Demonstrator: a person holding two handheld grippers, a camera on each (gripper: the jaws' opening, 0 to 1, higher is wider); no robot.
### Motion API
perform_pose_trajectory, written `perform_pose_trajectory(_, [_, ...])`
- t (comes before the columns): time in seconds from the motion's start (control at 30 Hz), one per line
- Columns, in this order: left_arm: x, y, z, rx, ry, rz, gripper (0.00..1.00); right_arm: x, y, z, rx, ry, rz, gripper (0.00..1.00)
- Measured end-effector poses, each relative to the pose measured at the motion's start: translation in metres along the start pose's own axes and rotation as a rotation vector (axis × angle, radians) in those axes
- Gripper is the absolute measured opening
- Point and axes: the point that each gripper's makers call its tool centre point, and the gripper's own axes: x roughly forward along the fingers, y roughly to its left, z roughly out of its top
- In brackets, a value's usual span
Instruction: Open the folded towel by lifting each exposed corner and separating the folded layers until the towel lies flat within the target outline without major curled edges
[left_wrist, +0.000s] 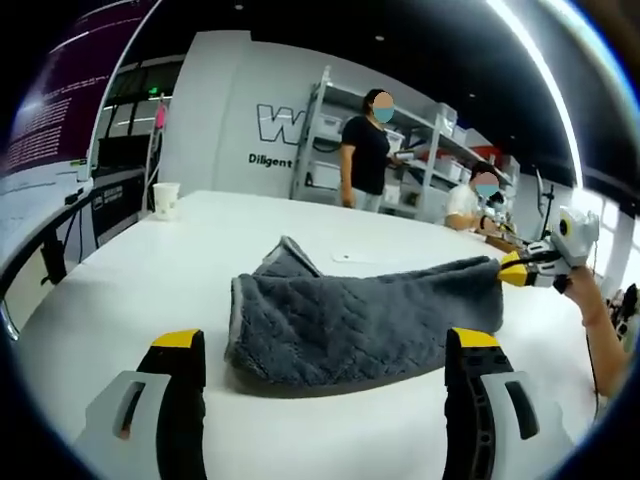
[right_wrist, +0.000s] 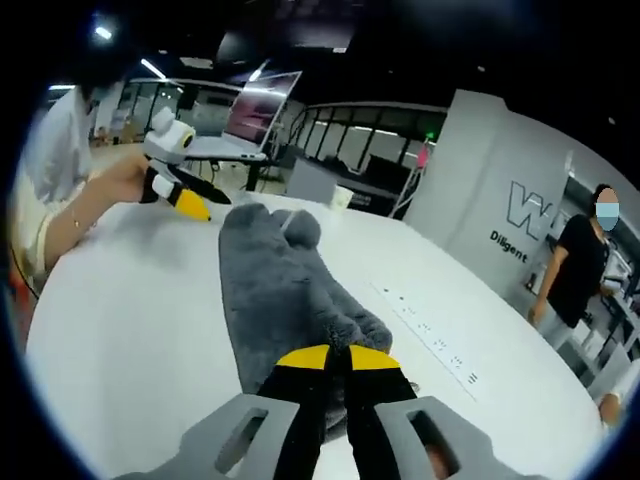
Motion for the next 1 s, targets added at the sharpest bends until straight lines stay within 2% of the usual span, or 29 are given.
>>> perform_pose_trajectory(0.23, [-0.002,0.003,0.0,-0.015,-0.009,0.015,0.97,-0.02,0.025,0.004,-0.06,-0.019,0.005,0.0])
perform_pose_trajectory(0.43, [-0.002,0.004,0.001,-0.022,-0.013,0.018,0.97,-0.028,0.049,0.009,-0.105,-0.043,0.027,0.0])
perform_pose_trajectory(0.53, [-0.003,0.005,0.002,-0.026,-0.019,0.021,0.96,-0.033,0.062,0.011,-0.159,-0.049,0.041,0.0])
perform_pose_trajectory(0.63, [-0.003,0.007,0.003,-0.027,-0.023,0.024,0.96,-0.037,0.076,0.013,-0.256,-0.049,0.042,0.0])
perform_pose_trajectory(0.83, [-0.004,0.01,0.004,-0.037,-0.026,0.029,0.96,-0.037,0.119,0.004,-0.384,-0.04,0.154,0.0])
perform_pose_trajectory(1.0, [-0.005,0.011,0.004,-0.044,-0.032,0.03,0.96,-0.039,0.135,-0.001,-0.381,-0.032,0.191,0.0])
